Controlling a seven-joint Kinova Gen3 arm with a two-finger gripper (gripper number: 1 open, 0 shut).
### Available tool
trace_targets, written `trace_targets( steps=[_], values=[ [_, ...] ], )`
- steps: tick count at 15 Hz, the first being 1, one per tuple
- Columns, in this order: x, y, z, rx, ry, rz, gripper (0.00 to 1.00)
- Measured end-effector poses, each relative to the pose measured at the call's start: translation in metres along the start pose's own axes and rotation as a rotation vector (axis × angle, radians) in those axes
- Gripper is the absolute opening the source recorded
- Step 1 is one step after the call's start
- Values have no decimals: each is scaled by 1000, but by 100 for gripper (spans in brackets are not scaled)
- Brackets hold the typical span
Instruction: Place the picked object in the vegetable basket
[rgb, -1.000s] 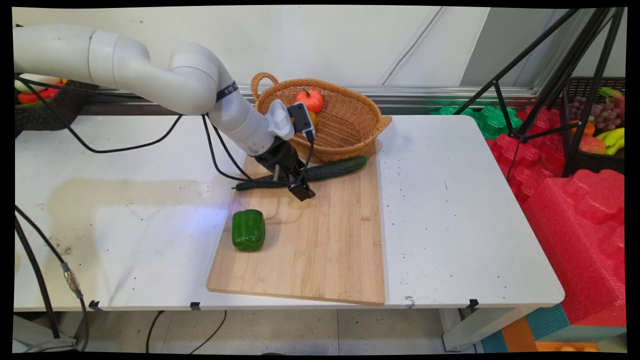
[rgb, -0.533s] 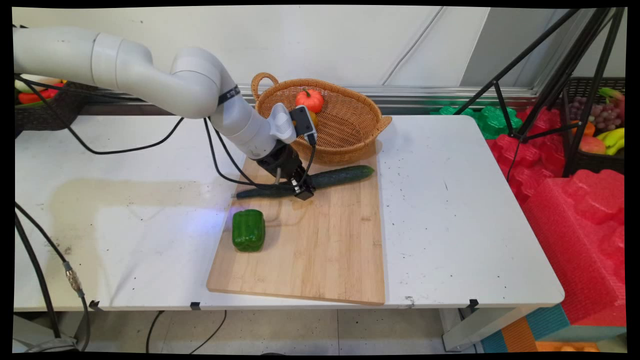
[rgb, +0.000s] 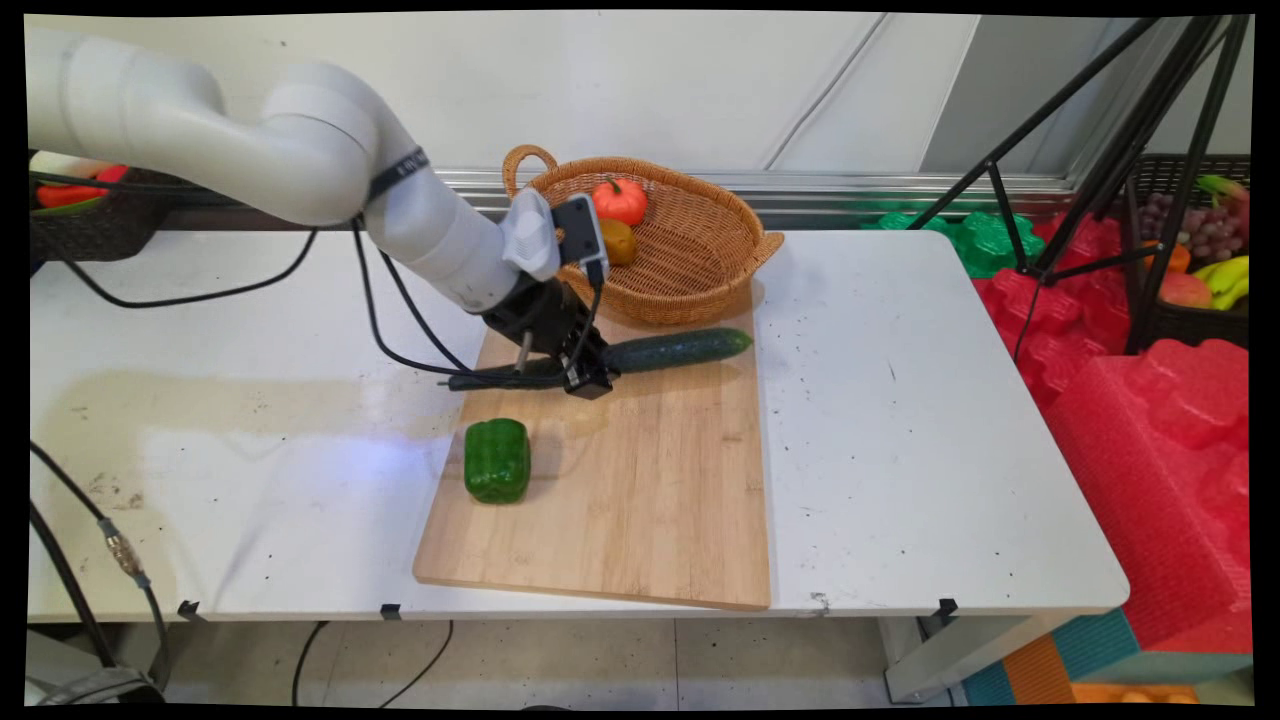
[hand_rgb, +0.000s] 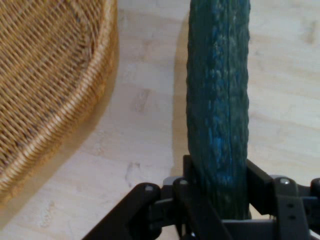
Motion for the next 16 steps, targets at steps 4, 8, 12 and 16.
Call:
trace_targets(
  steps=[4, 8, 12, 16],
  values=[
    [15, 7, -41, 27, 68, 5, 0],
    [39, 2, -76, 77, 133, -1, 0],
    [65, -16, -93, 139, 175, -15, 0],
    [92, -40, -95, 193, 189, -10, 0]
  ],
)
